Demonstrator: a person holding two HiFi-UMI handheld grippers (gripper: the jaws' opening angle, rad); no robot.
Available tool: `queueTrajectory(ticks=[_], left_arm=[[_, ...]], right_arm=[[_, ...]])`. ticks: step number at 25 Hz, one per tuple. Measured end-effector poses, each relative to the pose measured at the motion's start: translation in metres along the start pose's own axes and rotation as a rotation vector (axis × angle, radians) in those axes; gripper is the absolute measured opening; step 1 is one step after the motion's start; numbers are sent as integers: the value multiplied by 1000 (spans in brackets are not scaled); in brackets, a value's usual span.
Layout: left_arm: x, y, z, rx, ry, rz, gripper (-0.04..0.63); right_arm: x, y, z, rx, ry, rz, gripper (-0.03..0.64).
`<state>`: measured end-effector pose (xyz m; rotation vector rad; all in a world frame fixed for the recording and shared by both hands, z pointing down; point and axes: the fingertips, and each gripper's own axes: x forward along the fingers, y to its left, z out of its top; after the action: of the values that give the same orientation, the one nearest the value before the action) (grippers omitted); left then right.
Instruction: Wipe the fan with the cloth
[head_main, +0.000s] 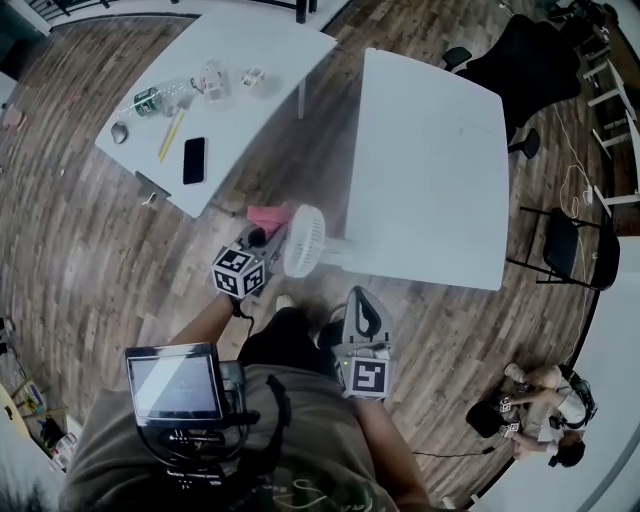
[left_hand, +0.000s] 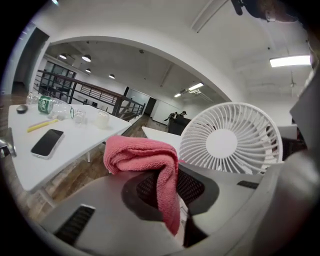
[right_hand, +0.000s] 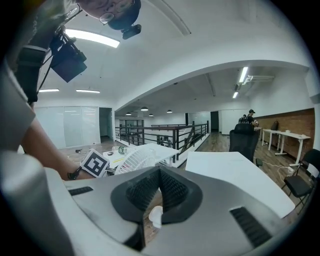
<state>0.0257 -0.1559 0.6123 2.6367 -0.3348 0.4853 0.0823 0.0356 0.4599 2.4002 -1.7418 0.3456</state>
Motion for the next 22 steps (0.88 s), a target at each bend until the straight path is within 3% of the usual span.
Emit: queueTrajectory(ticks=[7, 15, 22], left_arm=[[-29, -13, -27, -39, -28, 83, 71], [-68, -47, -47, -113, -98, 207, 71], [-64, -97, -66, -88, -85, 220, 71]], right_arm=[[-11, 21, -3, -26, 50, 155, 5], [-31, -3, 1, -55, -38, 220, 5], [-41, -16, 4, -43, -56, 270, 5]])
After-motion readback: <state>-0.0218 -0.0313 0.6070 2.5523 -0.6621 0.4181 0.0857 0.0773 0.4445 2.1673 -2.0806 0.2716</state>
